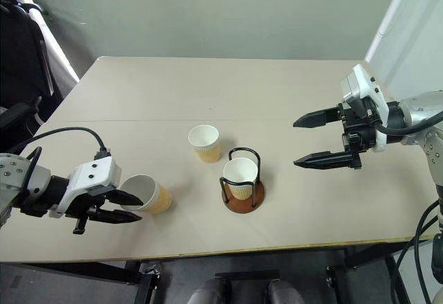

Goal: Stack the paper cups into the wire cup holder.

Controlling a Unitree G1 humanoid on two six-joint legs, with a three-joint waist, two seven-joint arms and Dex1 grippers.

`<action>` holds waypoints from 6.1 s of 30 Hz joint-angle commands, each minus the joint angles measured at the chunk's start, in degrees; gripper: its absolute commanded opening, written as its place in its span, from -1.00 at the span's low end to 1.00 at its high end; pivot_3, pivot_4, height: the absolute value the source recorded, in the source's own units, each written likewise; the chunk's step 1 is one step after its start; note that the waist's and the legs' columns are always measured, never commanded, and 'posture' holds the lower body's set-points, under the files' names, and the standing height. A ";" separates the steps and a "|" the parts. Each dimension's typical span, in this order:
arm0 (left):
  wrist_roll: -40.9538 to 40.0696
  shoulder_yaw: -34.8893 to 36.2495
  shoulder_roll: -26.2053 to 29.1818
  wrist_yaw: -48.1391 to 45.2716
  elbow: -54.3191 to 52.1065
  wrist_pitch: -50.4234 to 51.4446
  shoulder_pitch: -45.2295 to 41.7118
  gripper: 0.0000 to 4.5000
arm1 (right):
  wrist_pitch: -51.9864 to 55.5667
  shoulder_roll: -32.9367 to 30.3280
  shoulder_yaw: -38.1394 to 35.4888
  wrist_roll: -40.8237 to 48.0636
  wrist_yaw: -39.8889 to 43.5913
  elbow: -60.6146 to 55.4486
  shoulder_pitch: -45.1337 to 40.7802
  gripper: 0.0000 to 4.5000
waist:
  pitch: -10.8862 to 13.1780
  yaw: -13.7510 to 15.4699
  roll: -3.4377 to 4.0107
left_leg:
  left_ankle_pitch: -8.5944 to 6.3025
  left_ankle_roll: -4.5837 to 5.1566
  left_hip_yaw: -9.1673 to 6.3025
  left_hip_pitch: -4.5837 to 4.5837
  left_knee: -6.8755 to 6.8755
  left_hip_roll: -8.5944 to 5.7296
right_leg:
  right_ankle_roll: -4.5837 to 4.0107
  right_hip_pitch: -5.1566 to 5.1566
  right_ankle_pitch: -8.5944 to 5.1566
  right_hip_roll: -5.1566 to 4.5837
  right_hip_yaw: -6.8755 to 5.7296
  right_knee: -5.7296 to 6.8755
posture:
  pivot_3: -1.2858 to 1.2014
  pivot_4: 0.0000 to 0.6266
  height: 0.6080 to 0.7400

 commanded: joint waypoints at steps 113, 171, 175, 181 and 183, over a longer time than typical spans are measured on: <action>17.43 -21.46 -39.77 -13.44 49.98 -28.78 -64.15 -0.99 | 2.53 -9.01 -11.53 6.67 -14.26 -12.59 13.51 1.00 | 0.05 1.60 0.28 | -0.19 1.58 0.05 -1.52 1.90 -0.72 | 2.11 -0.21 0.38 -0.65 0.11 -0.36 | 0.03 -0.52 1.00; -7.14 -3.67 -16.16 -2.12 25.44 -4.71 -35.89 0.99 | -1.46 -12.69 -14.60 4.84 -7.23 -4.45 24.20 1.00 | -0.01 0.52 0.51 | 0.01 1.46 0.20 -1.37 1.69 -0.75 | 2.25 -0.26 0.36 -0.77 0.16 -0.39 | 0.03 -0.52 1.00; -9.80 5.12 -14.83 2.15 23.96 -1.14 -27.43 0.99 | -4.46 -12.66 -13.87 2.62 -5.52 1.81 24.14 1.00 | -0.03 1.24 0.47 | 0.01 1.58 0.17 -1.33 1.69 -0.78 | 2.13 -0.15 0.41 -0.78 0.15 -0.40 | 0.03 -0.52 1.00; -10.78 10.85 -15.71 6.74 19.82 0.31 -19.19 0.99 | -7.91 -10.67 -11.65 -0.05 -4.77 7.15 22.40 1.00 | -0.03 1.11 0.46 | -0.03 1.61 0.20 -0.91 1.61 -0.81 | 1.87 0.17 0.44 -0.83 0.15 -0.37 | 0.03 -0.52 1.00; -11.04 11.47 -15.82 7.28 19.11 0.57 -18.26 0.99 | -8.73 -10.28 -11.40 -0.64 -4.46 8.28 21.98 1.00 | -0.03 1.05 0.46 | -0.02 1.58 0.20 -0.89 1.58 -0.81 | 1.82 0.14 0.43 -0.82 0.14 -0.32 | 0.03 -0.52 1.00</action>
